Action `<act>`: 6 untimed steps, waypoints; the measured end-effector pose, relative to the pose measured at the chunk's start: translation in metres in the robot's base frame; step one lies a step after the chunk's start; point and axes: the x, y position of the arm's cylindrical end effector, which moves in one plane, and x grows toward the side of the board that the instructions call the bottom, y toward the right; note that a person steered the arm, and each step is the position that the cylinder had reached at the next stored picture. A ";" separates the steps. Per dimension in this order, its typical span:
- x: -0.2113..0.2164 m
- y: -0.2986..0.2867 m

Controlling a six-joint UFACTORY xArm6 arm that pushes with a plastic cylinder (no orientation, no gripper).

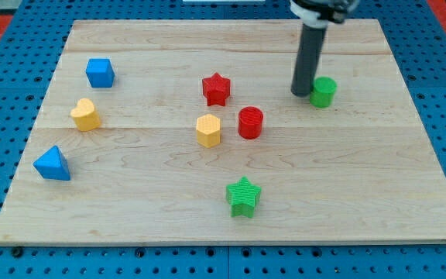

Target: Slide the green circle towards the green star

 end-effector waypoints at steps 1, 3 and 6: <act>-0.049 0.010; 0.065 0.067; 0.078 -0.018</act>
